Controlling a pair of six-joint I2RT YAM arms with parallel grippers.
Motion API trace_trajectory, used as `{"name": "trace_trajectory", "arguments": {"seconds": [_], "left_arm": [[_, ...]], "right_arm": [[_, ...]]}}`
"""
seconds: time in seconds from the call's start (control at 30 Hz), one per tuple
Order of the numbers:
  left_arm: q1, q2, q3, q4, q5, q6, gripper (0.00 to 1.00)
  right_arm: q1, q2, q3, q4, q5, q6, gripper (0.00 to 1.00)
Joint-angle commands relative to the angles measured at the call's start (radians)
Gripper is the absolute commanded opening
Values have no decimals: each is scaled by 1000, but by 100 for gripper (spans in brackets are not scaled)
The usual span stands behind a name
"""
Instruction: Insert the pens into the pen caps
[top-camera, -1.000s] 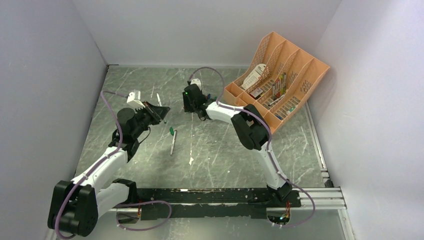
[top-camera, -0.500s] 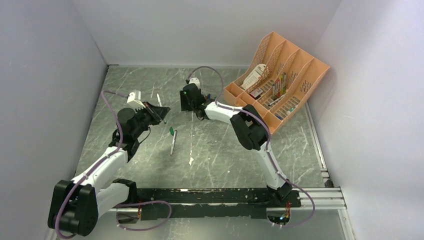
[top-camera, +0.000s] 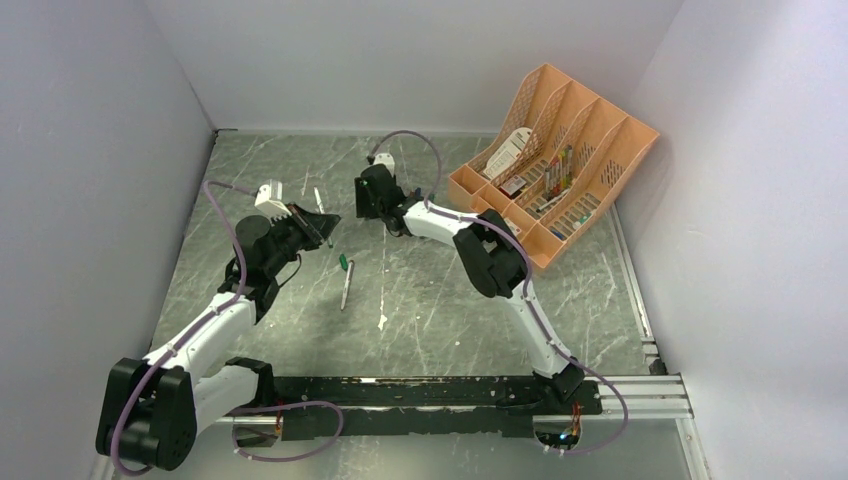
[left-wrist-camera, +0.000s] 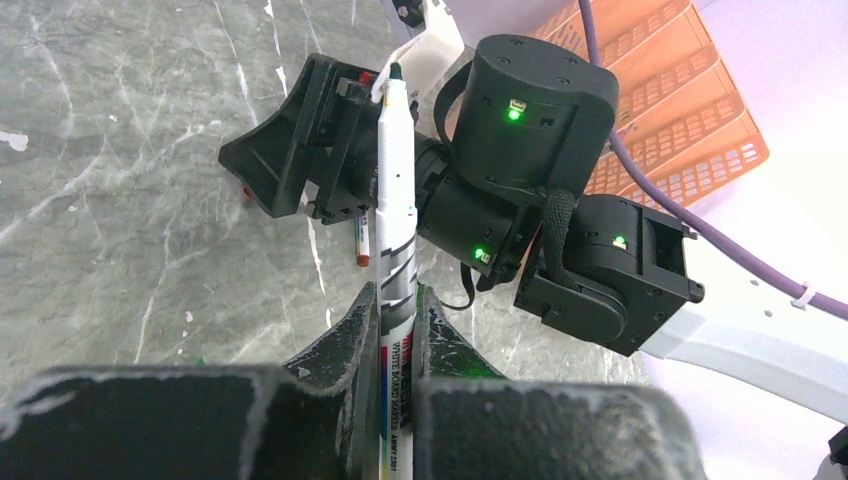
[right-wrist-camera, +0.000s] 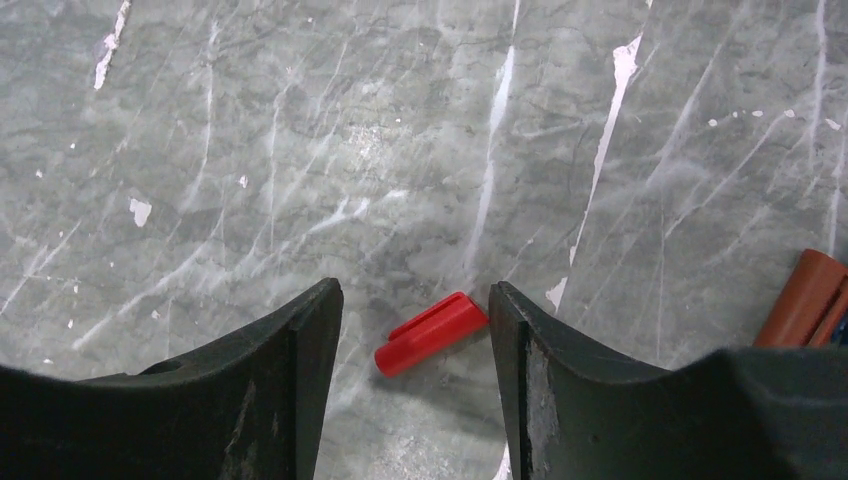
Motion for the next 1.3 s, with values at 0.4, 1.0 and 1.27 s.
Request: {"name": "trace_trajectory", "arguments": {"seconds": [0.4, 1.0, 1.27], "left_arm": [[7, 30, 2, 41, 25, -3, 7], [8, 15, -11, 41, 33, -17, 7], [7, 8, -7, 28, 27, -11, 7]], "right_arm": [[62, 21, -58, -71, 154, -89, 44], [69, -51, -214, 7, 171, -110, 35], [26, -34, -155, -23, 115, -147, 39]]}}
